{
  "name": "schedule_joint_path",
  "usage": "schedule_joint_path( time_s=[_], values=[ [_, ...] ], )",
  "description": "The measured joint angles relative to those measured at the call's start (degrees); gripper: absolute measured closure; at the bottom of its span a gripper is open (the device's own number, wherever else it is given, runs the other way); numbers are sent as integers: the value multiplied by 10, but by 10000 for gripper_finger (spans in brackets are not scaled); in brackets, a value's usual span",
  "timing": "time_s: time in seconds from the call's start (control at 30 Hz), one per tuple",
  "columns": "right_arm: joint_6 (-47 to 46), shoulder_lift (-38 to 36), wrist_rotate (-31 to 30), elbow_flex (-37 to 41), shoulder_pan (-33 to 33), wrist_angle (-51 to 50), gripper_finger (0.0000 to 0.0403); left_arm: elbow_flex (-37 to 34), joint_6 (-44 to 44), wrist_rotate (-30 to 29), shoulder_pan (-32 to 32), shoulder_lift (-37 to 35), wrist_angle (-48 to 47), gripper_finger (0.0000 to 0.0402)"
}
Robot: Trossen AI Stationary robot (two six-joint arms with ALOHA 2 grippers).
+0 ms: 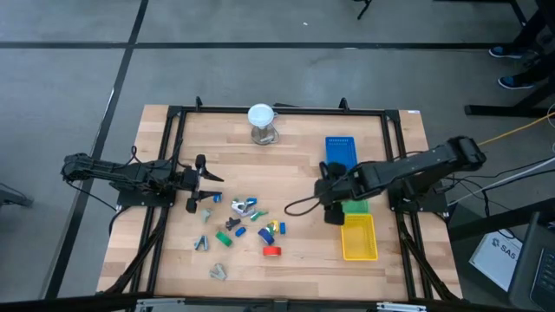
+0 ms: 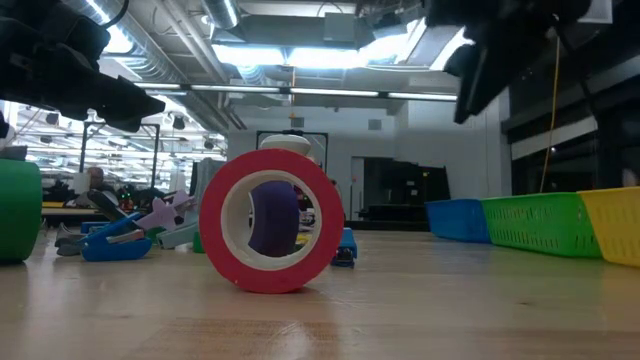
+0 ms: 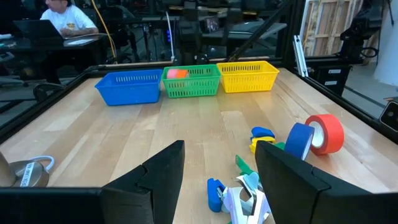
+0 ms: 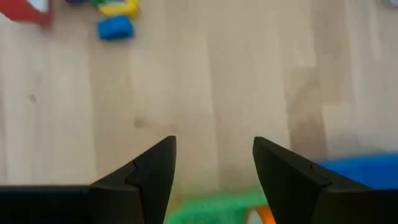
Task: Pick and place Stapler, Stapler remover, tape
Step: Put the red tape into the green bin
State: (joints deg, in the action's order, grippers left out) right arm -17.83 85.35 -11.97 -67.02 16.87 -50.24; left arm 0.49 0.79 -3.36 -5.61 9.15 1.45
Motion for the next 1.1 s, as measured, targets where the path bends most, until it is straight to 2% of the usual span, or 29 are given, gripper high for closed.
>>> schedule_joint_path(
  time_s=[0.5, 0.8, 1.1],
  values=[
    [-1, 154, 0, -103, 69, 111, 182, 0, 0, 0, 0, 0, 0, 205],
    [-27, 221, 13, -108, 102, 263, 182, 0, 0, 0, 0, 0, 0, 205],
    [-62, 268, 17, -108, 125, 353, 182, 0, 0, 0, 0, 0, 0, 205]
  ],
)
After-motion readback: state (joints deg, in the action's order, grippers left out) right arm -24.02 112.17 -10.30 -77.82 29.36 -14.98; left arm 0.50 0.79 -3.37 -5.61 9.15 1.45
